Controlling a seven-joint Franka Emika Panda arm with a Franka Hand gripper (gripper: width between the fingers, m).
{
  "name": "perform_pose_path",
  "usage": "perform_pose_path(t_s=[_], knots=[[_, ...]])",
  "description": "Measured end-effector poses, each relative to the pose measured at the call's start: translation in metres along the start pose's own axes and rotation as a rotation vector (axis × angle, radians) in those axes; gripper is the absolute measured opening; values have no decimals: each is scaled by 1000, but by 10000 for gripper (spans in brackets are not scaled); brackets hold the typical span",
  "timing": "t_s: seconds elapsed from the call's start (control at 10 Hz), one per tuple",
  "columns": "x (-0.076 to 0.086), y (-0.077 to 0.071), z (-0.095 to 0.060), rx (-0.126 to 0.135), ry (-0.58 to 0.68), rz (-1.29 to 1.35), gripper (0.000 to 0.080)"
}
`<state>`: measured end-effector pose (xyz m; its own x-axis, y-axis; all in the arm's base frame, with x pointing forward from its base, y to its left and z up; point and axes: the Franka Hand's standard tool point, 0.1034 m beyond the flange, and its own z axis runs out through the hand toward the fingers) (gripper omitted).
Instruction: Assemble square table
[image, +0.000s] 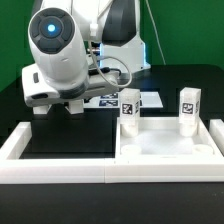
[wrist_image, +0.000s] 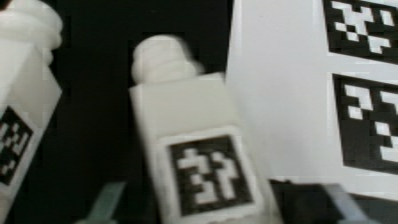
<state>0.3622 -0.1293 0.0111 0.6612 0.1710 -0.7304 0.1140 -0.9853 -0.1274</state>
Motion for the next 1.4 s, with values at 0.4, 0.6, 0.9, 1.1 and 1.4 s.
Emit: perform_pose_path(t_s=[0.4,0.6,0.9,1.1,1.4], knots=[[0,-1,0,-3,-1,-13,288],[1,-2,-1,-4,-1,-18,288],[-23,-16,-71,-24,-21,-68,290],[-44,-20,-105,-30,-2,-84,290],[-34,-15,-112,-55,173,-97,290]])
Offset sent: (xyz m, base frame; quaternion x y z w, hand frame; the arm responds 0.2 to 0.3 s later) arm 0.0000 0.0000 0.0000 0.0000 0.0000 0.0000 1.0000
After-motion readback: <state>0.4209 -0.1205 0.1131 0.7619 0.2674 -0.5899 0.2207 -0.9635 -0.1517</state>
